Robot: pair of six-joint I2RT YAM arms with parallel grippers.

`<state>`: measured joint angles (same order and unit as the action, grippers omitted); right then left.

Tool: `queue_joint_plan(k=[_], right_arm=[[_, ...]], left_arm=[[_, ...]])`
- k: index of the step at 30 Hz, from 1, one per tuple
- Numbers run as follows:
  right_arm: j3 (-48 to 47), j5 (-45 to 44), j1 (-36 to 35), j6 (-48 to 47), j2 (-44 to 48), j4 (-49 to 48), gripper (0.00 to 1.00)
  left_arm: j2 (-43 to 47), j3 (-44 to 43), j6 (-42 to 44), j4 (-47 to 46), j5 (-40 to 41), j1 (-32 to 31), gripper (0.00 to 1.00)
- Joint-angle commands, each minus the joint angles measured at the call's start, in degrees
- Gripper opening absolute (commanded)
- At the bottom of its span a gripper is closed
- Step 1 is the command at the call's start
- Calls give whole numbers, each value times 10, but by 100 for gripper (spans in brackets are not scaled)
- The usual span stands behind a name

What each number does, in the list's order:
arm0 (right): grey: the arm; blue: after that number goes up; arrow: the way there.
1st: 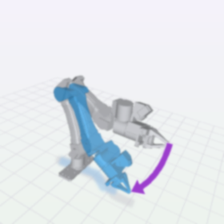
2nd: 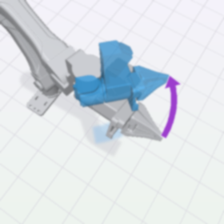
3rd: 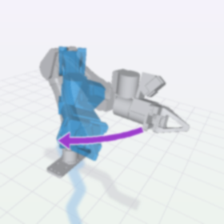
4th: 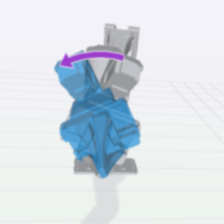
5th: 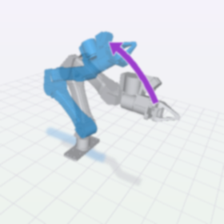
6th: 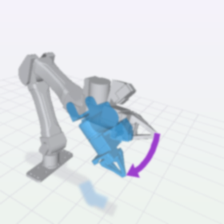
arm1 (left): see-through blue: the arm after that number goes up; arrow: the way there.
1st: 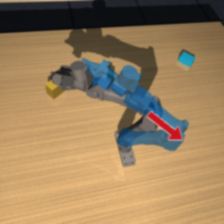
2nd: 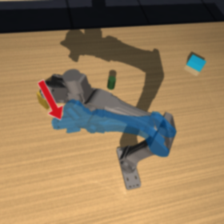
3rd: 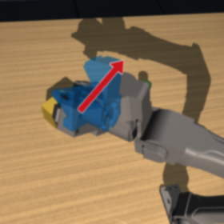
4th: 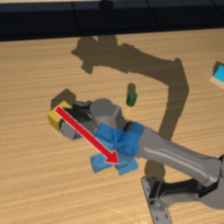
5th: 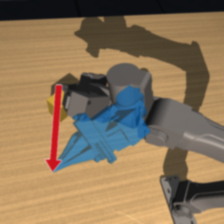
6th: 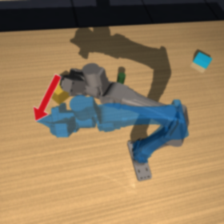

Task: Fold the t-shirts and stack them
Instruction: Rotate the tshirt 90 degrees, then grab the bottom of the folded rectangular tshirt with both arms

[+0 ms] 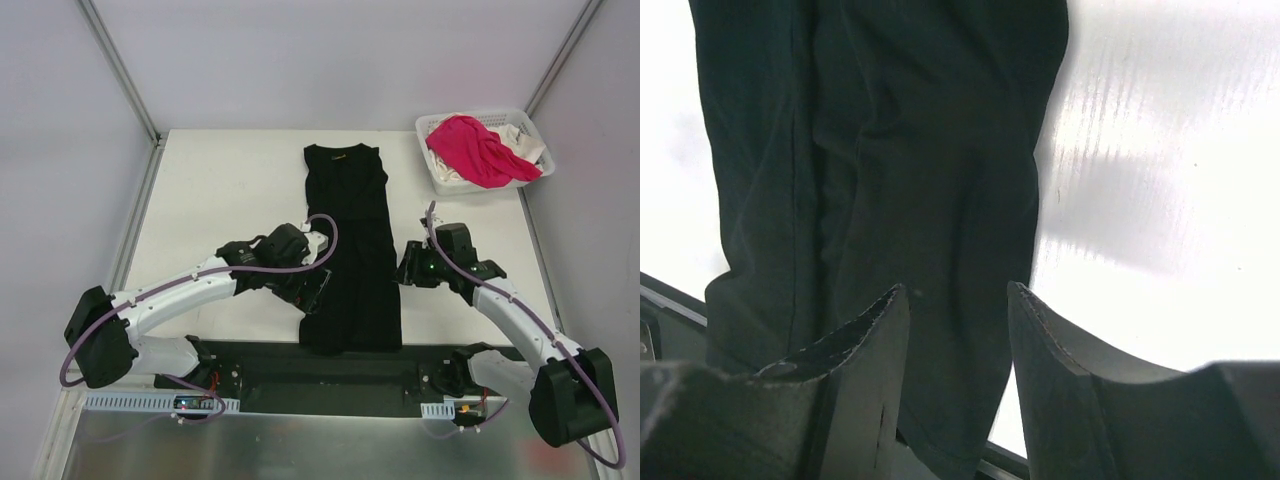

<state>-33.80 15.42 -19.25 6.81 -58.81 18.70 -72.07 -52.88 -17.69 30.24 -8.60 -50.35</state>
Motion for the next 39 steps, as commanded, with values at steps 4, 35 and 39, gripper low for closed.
queue_joint_plan(k=[4, 35, 39], right_arm=[[-30, 2, -9, -1, -30, -30, 47], [-12, 7, -31, -8, 71, 79, 48], [-12, 21, -33, -2, 77, 99, 48]], left_arm=[[8, 28, -45, 40, -32, -29, 93], [-165, -35, -18, 30, -55, -80, 95], [-173, -49, -15, 27, -67, -81, 93]])
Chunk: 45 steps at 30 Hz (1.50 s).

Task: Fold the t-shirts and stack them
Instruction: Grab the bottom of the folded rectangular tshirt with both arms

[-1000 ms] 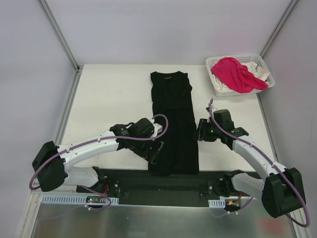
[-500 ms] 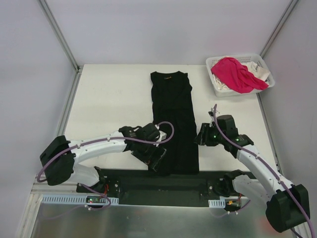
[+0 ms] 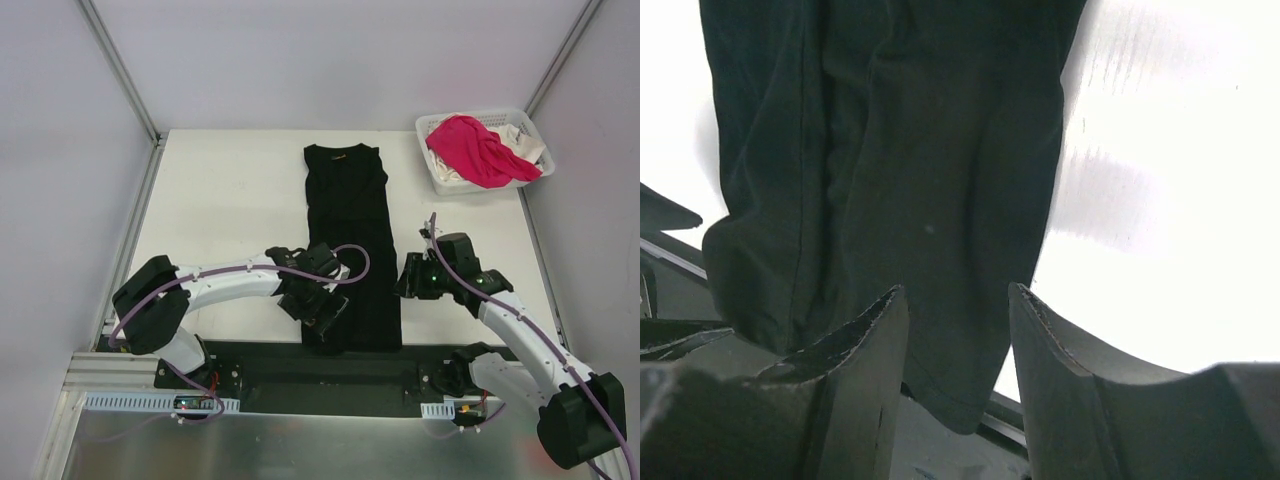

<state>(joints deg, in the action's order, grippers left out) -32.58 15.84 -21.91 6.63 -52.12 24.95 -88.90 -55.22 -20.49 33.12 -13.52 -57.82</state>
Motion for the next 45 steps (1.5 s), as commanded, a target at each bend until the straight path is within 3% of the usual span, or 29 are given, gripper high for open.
queue_joint_plan(k=[1, 11, 15, 21, 23, 26, 38, 45], right_arm=[[-23, 23, -8, 2, 12, 39, 48], [-30, 34, -23, 5, 11, 106, 48], [-28, 24, -30, 4, 36, 114, 48], [-3, -5, -43, 10, 8, 34, 48], [-18, -11, -44, 1, -19, 52, 49], [-42, -16, -56, -8, -69, 100, 49], [10, -16, -93, 72, -4, 147, 50], [36, -28, -106, 90, -11, 137, 50]], left_arm=[[-7, -28, 13, -3, -20, -6, 94], [1, -32, 17, -7, -26, -5, 92], [49, -14, 10, -18, 2, -6, 95], [151, 38, -9, -109, 95, -5, 98], [163, 32, 4, -110, 91, 5, 99], [160, 23, 11, -97, 83, 22, 99], [119, 30, 13, -82, 63, 27, 99], [122, 53, -15, -82, 25, 28, 98]])
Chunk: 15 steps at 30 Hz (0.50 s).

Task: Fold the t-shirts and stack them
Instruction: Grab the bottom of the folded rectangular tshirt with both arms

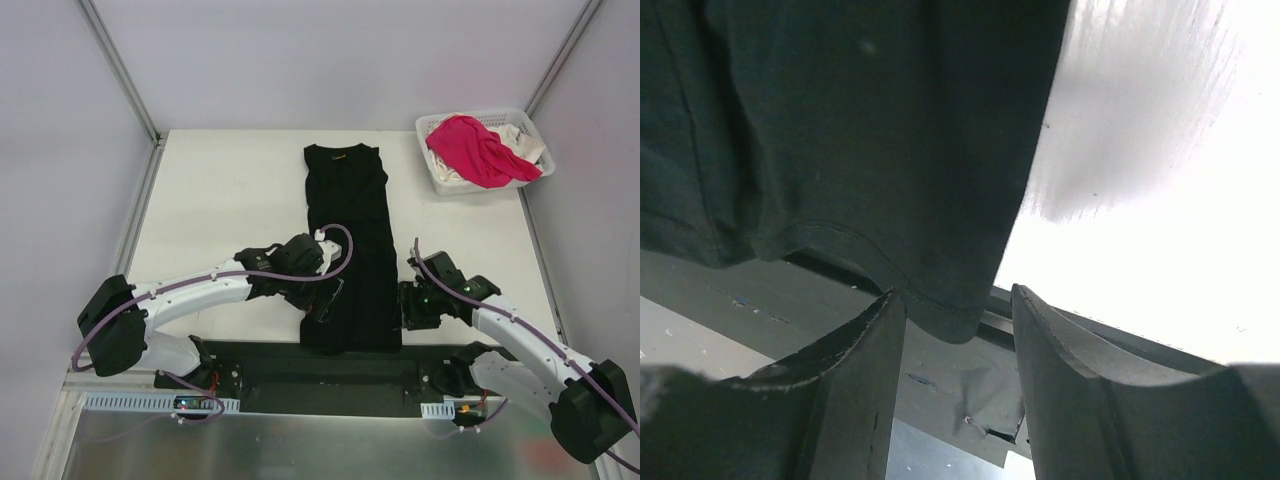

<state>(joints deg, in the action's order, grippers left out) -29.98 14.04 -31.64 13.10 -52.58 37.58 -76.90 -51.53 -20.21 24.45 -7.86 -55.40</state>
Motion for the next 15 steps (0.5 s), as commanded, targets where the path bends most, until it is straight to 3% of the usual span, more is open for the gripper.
queue_joint_plan(k=[1, 15], right_arm=[[11, -10, -12, 28, -10, 10, 50], [35, -8, -38, 54, -20, -29, 50]], left_arm=[[3, 19, -20, 5, -36, 4, 98], [9, 63, -58, -6, -47, 1, 96]])
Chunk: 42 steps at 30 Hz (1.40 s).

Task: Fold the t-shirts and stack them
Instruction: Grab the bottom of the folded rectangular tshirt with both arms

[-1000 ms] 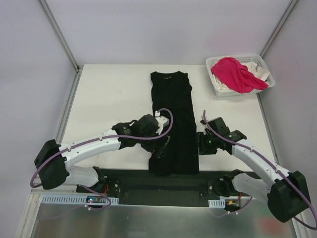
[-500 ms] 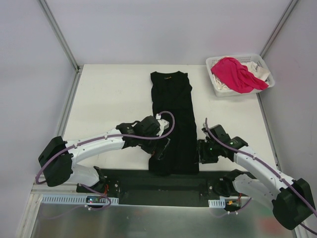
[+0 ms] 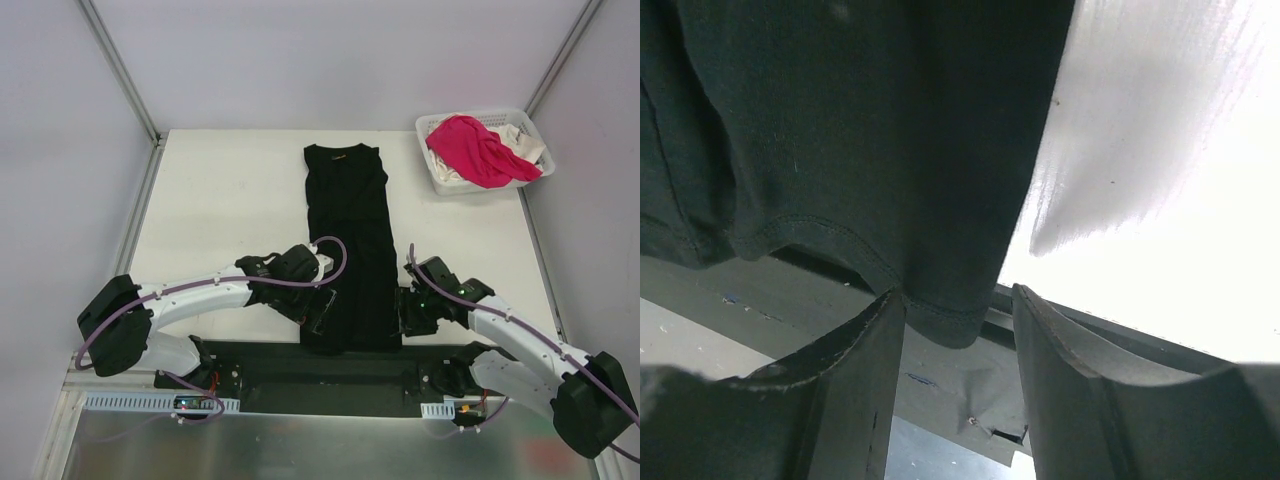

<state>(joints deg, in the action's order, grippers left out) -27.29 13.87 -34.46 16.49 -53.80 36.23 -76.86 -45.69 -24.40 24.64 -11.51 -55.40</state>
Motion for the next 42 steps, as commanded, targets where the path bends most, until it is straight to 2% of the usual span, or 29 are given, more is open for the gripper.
queue_joint_plan(k=[1, 19, 25, 26, 28, 29, 30, 33, 37, 42], right_arm=[[10, -6, -12, 22, -15, -25, 50], [7, -28, -40, 41, -41, -69, 50], [3, -32, -40, 35, -51, -73, 48], [2, -31, -40, 35, -53, -75, 46], [2, -29, -42, 35, -56, -78, 35], [2, -31, -42, 35, -56, -78, 29], [1, -31, -41, 35, -57, -79, 14], [1, -35, -41, 32, -61, -79, 1], [3, -33, -41, 30, -64, -83, 1], [0, -33, -42, 29, -67, -85, 1]], left_arm=[[5, 4, -16, -11, -14, 1, 96], [-40, 0, -28, -39, -15, -9, 94], [-60, -7, -24, -56, -24, -13, 87], [-63, -9, -23, -57, -30, -13, 85], [-67, -14, -20, -59, -34, -13, 70], [-68, -16, -19, -59, -40, -13, 65], [-69, -19, -17, -59, -41, -13, 55], [-69, -22, -14, -59, -47, -14, 45], [-69, -22, -13, -59, -48, -13, 25], [-71, -21, -11, -59, -40, -14, 21]])
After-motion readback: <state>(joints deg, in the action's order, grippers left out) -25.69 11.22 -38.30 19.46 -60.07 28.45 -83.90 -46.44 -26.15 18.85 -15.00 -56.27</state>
